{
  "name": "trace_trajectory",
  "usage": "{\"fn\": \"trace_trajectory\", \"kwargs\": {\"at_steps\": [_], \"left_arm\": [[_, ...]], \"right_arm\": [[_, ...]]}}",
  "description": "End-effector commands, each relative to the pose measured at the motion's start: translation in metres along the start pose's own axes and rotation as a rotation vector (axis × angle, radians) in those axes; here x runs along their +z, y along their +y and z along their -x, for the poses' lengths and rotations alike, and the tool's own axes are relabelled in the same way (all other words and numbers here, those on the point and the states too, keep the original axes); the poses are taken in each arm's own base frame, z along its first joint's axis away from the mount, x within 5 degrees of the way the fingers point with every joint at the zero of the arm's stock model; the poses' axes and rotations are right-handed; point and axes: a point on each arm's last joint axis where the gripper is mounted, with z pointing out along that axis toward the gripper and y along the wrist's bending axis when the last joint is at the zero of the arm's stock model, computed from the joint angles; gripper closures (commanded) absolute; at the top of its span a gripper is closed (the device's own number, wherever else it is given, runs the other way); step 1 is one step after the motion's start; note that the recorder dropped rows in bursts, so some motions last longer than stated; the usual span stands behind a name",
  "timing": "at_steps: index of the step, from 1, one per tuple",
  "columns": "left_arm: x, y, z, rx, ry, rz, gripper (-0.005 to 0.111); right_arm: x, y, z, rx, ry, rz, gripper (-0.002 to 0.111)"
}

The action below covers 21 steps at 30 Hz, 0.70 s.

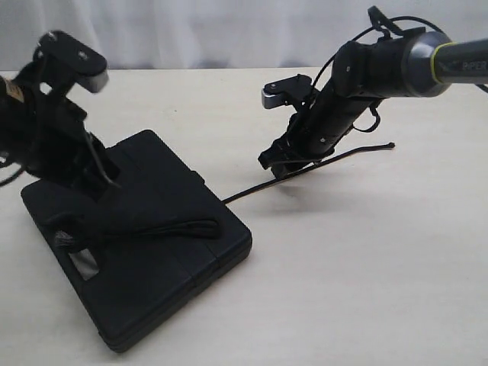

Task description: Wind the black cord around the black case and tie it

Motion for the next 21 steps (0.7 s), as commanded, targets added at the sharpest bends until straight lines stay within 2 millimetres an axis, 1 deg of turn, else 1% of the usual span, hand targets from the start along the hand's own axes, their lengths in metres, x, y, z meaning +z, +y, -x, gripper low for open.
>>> {"fn": "trace_trajectory", "kwargs": {"at_steps": [1, 2, 3, 4, 6, 7, 10, 15, 17, 21], "left_arm": [[0.0, -0.063, -0.019, 0.142, 0.205, -0.247, 0.107], [0.006, -0.074, -0.025, 0.156, 0.207, -0.269, 0.107], [0.016, -0.092, -0.034, 0.187, 0.204, -0.297, 0.107], [0.02, -0.099, -0.039, 0.206, 0.206, -0.306, 0.107], [0.023, -0.122, -0.051, 0.151, 0.231, -0.39, 0.107], [0.025, -0.126, -0.054, 0.147, 0.221, -0.395, 0.107], [0.046, -0.125, -0.065, 0.131, 0.205, -0.338, 0.107], [0.071, -0.123, -0.082, 0.101, 0.295, -0.311, 0.107], [0.079, -0.122, -0.085, 0.09, 0.307, -0.288, 0.107], [0.084, -0.116, -0.086, 0.102, 0.315, -0.225, 0.107]], "right_arm": [[-0.015, 0.003, 0.001, -0.002, -0.002, 0.01, 0.06], [-0.016, 0.004, 0.002, 0.005, -0.006, 0.016, 0.06], [-0.016, 0.005, 0.002, 0.013, -0.006, 0.024, 0.06], [-0.016, 0.005, 0.002, 0.011, -0.006, 0.024, 0.06], [-0.016, 0.005, 0.002, 0.011, -0.006, 0.024, 0.06], [-0.016, 0.005, 0.002, 0.011, -0.006, 0.024, 0.06], [-0.016, 0.004, 0.002, 0.011, -0.01, 0.023, 0.06], [-0.014, 0.004, 0.001, 0.013, -0.014, 0.021, 0.06], [-0.014, 0.004, 0.001, 0.013, -0.014, 0.021, 0.06], [-0.014, 0.004, 0.001, 0.014, -0.013, 0.021, 0.06]]}}
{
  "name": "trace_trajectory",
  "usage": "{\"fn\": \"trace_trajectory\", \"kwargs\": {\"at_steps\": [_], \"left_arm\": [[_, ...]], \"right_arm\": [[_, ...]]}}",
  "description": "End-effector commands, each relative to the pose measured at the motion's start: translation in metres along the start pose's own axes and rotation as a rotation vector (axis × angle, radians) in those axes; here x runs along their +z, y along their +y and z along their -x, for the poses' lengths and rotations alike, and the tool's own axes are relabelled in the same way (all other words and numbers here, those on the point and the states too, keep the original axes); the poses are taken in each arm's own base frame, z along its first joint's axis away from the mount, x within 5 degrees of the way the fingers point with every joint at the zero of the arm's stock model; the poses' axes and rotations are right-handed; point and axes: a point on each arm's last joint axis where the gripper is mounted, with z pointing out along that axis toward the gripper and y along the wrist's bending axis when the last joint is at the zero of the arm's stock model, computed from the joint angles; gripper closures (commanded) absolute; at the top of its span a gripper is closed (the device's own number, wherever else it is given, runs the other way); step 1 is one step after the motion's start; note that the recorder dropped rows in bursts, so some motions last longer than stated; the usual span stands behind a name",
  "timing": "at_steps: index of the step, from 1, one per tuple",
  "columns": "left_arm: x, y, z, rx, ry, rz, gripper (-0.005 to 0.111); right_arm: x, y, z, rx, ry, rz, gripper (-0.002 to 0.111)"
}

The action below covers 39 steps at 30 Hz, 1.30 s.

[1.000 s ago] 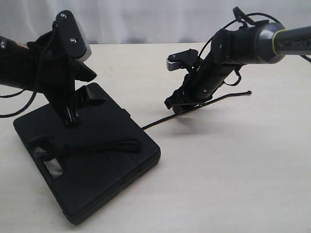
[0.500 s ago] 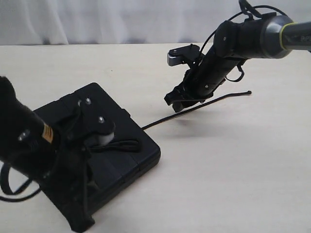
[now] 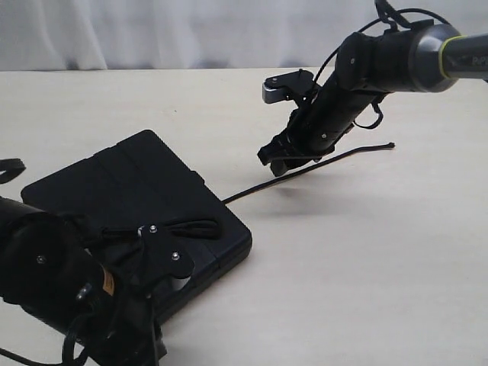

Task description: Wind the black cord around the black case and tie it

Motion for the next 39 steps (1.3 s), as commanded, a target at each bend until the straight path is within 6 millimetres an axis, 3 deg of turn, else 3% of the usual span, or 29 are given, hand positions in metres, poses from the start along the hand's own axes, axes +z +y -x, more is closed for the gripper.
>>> {"fn": "trace_trajectory", "kwargs": {"at_steps": [1, 9, 18, 25, 32, 39], "left_arm": [[0.003, 0.007, 0.0, -0.012, 0.006, 0.085, 0.107], [-0.003, 0.033, -0.008, -0.094, 0.077, 0.381, 0.107], [-0.015, 0.055, 0.003, -0.162, -0.08, 0.647, 0.107], [-0.01, 0.046, 0.01, -0.181, -0.159, 0.528, 0.107], [-0.001, 0.008, 0.052, 0.047, -0.511, 0.081, 0.107], [-0.016, 0.015, 0.057, 0.031, -0.501, 0.194, 0.107]], "right_arm": [[-0.003, 0.0, 0.0, -0.002, -0.011, -0.003, 0.06], [-0.001, 0.0, -0.001, -0.001, -0.007, -0.003, 0.06], [0.0, 0.0, -0.003, 0.0, 0.001, -0.001, 0.06], [0.001, 0.0, -0.004, 0.01, 0.0, -0.004, 0.06], [0.001, 0.0, -0.004, 0.013, -0.003, -0.002, 0.06], [0.001, 0.0, -0.006, 0.014, 0.007, 0.001, 0.06]]}}
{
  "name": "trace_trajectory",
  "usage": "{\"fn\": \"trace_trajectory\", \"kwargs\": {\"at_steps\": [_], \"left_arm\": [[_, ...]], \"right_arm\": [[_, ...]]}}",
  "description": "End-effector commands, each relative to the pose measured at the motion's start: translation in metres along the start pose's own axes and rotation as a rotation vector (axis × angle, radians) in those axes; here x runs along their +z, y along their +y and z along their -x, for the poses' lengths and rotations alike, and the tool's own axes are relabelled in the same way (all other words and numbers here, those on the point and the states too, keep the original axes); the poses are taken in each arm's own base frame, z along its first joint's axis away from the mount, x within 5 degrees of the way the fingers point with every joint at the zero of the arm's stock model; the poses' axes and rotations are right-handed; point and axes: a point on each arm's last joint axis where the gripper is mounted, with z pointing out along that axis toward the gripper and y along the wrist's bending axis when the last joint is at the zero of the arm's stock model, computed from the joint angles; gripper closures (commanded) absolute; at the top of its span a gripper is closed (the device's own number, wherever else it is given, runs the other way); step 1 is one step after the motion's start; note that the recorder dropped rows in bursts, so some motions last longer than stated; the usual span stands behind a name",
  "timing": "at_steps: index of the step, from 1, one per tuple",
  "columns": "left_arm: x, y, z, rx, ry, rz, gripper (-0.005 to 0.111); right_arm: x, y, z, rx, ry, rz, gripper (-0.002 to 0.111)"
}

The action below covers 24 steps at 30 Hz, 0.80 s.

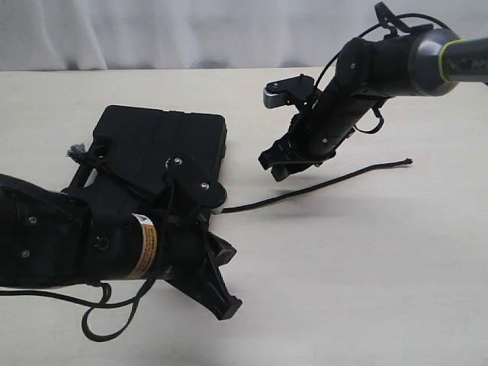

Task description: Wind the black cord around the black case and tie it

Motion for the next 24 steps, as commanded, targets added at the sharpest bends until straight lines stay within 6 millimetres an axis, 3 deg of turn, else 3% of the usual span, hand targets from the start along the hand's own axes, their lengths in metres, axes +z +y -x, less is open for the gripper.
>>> {"fn": "trace_trajectory", "kwargs": {"at_steps": [1, 9, 13, 19, 24], "left_arm": [[-0.016, 0.008, 0.006, 0.042, 0.003, 0.099, 0.107], [-0.088, 0.024, 0.021, 0.048, -0.067, 0.352, 0.107], [-0.111, 0.024, 0.024, 0.014, -0.129, 0.372, 0.107], [-0.113, 0.024, 0.024, 0.009, -0.134, 0.375, 0.107], [-0.11, 0.024, 0.024, 0.028, -0.136, 0.368, 0.107]], "right_arm": [[-0.003, 0.0, 0.0, 0.005, -0.011, -0.003, 0.06], [-0.001, -0.005, 0.0, 0.117, -0.009, -0.026, 0.06], [0.018, -0.032, -0.013, 0.212, 0.031, -0.145, 0.06], [0.023, -0.073, -0.028, 0.422, -0.024, -0.117, 0.06], [0.021, -0.096, -0.045, 0.612, -0.03, -0.053, 0.06]]}}
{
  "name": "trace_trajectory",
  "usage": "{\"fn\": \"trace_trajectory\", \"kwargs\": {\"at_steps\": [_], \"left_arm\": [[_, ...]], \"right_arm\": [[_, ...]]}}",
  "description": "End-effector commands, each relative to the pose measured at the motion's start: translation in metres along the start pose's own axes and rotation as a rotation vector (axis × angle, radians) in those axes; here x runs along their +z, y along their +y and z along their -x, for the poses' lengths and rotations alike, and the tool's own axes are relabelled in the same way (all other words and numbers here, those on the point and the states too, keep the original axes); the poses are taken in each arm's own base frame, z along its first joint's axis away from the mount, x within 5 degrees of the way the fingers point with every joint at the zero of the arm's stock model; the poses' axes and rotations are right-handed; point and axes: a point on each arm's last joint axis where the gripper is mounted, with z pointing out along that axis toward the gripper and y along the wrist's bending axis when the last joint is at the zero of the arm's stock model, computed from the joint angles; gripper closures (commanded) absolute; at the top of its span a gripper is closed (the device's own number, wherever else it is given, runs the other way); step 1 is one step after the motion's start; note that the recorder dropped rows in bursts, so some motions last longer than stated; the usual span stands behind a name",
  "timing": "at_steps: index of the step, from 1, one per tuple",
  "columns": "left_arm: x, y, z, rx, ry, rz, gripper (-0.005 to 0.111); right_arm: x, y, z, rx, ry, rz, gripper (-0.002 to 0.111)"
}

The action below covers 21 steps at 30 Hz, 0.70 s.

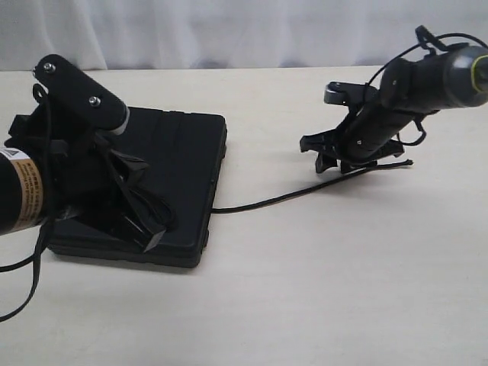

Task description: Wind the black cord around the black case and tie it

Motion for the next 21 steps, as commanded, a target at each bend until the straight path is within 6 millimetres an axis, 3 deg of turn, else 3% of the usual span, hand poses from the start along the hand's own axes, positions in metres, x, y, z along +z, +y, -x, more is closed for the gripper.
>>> {"fn": "trace_trajectory", "kwargs": {"at_steps": [1, 8, 16, 18, 21], "left_arm": [[0.002, 0.0, 0.0, -0.002, 0.002, -0.004, 0.107], [0.002, 0.004, -0.005, 0.006, 0.056, 0.049, 0.107], [0.002, 0.004, -0.006, 0.0, 0.063, 0.054, 0.107], [0.002, 0.004, -0.006, 0.0, 0.063, 0.054, 0.107], [0.002, 0.004, -0.006, 0.0, 0.061, 0.052, 0.107]], "right_arm": [[0.003, -0.026, -0.008, 0.166, 0.054, 0.051, 0.06], [-0.019, -0.021, -0.006, 0.218, 0.085, 0.136, 0.06], [-0.084, -0.014, -0.004, 0.202, -0.011, 0.108, 0.06], [-0.092, -0.022, -0.013, 0.294, -0.056, 0.02, 0.06], [-0.088, -0.036, -0.038, 0.548, -0.098, -0.081, 0.06]]}}
